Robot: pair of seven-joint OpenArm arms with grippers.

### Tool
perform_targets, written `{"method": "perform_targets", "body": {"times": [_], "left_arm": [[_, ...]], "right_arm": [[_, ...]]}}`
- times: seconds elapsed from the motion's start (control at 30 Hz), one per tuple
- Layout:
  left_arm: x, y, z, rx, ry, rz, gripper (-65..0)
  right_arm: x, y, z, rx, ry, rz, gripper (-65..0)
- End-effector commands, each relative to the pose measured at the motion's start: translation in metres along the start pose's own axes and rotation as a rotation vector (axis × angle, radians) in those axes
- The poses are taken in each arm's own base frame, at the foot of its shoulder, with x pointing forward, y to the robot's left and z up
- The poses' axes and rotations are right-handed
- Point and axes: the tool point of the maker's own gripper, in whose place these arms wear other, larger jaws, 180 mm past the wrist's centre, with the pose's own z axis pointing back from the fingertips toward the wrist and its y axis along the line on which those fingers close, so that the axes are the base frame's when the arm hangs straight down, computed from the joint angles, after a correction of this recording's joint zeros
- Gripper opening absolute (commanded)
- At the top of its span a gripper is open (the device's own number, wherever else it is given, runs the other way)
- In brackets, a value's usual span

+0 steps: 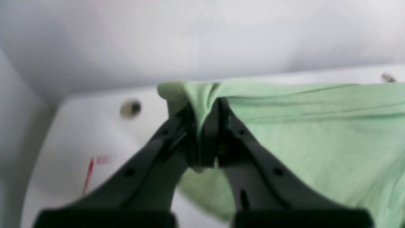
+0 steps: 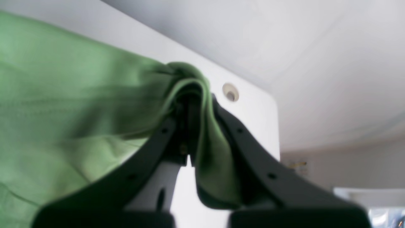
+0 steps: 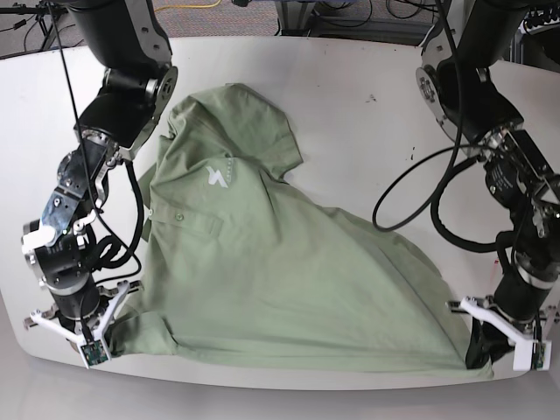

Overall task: Fold the T-shirt properly
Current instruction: 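Lift the polo high with both grippers, stretching it between them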

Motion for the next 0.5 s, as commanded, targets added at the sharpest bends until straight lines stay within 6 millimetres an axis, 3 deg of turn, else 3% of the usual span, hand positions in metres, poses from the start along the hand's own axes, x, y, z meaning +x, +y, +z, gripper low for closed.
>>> {"method": "perform_targets", "body": {"times": [0.0,0.1,0.27,0.33,0.47], "left_arm": [[0.057,0.002,0.001,0.026,-0.134,-0.042,-65.0],[0.083,0.001,-0.001,0.036,-0.179,-0.067,-65.0],[0.127,0.006,-0.003,0.058,-0.248,-0.083,-65.0],[0.152,0.009,-0.002,0.059,-0.291,-0.079,-65.0],[0.186,0.014,0.003,0.081,-0.342,-0.085,-65.0]], "right_arm": [[0.045,-0.030,0.002,-0.054,-0.097,0.040,-65.0],[0.063,-0.037,-0.001,-0.058,-0.116,0.068,-65.0],[0.110,-0.063,0.003,-0.101,-0.178,0.129,-65.0],[0.137,-0.081,0.009,-0.135,-0.212,0.155,-65.0],[0.170,-0.106,0.019,-0.184,-0.246,0.199,-65.0]]}}
